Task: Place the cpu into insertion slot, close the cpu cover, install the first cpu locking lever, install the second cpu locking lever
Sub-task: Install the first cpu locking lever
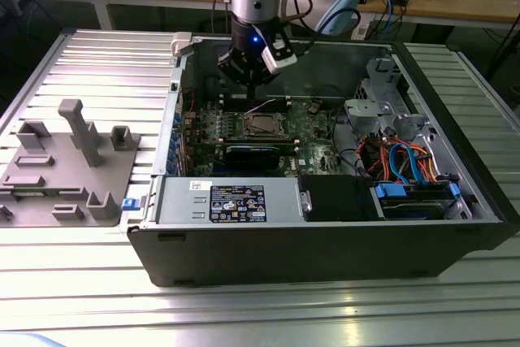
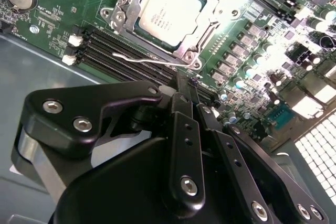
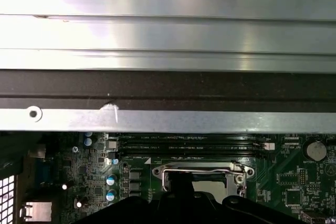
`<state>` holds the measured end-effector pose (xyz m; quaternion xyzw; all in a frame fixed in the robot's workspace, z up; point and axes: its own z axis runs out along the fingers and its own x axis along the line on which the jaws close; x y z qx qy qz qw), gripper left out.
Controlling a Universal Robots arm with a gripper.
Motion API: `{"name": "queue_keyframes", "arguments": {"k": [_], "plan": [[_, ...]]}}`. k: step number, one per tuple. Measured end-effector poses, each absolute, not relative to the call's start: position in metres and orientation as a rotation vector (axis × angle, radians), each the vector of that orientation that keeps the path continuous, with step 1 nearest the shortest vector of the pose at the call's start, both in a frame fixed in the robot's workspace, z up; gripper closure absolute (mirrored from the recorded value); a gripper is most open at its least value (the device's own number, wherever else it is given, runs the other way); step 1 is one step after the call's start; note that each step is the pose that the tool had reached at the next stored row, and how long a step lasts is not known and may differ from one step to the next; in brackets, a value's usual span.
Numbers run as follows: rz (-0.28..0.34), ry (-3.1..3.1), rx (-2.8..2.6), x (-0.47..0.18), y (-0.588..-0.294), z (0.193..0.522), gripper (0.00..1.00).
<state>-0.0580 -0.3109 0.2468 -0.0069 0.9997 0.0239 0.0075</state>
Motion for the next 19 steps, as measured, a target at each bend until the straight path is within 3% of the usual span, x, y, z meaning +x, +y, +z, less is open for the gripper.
{"name": "queue_keyframes", "arguments": {"k": [19], "plan": [[0.075, 3.126, -0.016, -0.0570, -0.3109, 0.2434, 0.89]]}}
